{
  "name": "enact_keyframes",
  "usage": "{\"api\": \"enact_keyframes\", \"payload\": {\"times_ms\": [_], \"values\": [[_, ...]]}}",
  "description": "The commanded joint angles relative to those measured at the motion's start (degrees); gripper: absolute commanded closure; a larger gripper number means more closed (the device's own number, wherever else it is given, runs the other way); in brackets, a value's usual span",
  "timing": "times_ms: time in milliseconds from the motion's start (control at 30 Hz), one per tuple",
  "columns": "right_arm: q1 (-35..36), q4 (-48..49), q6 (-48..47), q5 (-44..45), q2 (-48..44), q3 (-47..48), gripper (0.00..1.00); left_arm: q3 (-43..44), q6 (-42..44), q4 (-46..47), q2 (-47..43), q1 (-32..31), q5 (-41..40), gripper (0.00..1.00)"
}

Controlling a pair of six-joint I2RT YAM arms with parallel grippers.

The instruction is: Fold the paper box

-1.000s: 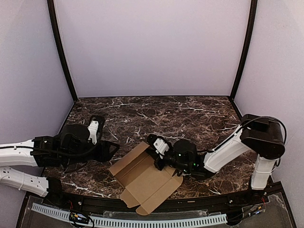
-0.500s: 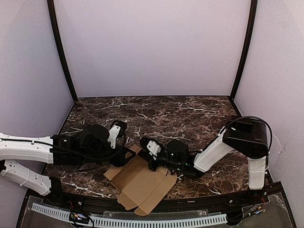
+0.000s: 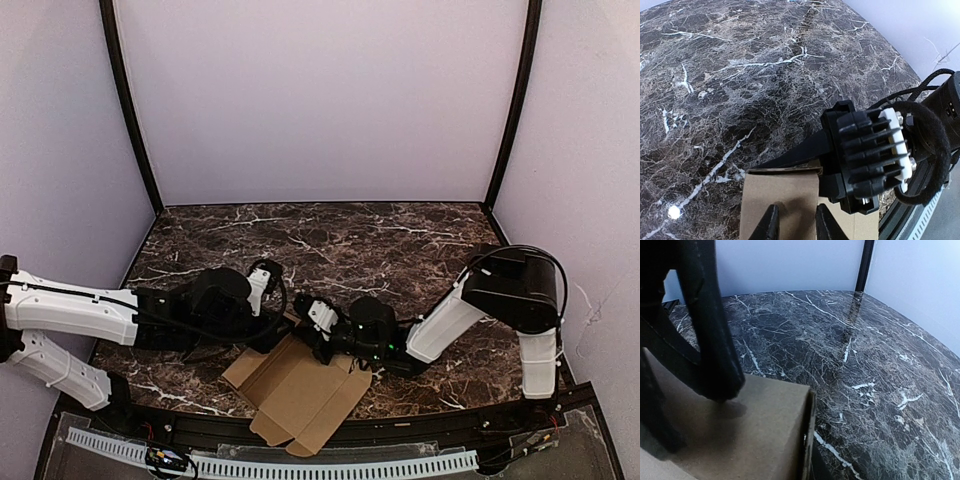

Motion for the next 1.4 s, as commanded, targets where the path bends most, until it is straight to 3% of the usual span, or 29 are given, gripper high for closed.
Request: {"api": "enact_keyframes", "payload": {"times_ms": [0,100,233,1033,1367], "values": [[-0.3,1.8,0.2,-2.1,0.2,-0.8,0.84,-1.0,0.5,2.9,1.0,0.1,-1.1,0.77],[-0.3,1.2,0.0,-1.9,-0.4,-1.4,0.76,-1.0,0.4,3.5,1.9,0.2,-1.1,0.79],[-0.1,0.2,-0.6,-1.9,-1.5,-2.2,0.74,-0.7,0.1,3.9,3.0,0.2,-0.8,0.81],[1.1,-4.6,-0.9,3.8,-3.1,-4.8,0.71,1.1,-1.7,7.0,9.6,0.2,3.2,0.88],[1.8,-1.6,0.6,7.1,-5.0,-9.4,0.72,2.4,-1.8,6.3,11.0,0.2,2.9,0.89]]}}
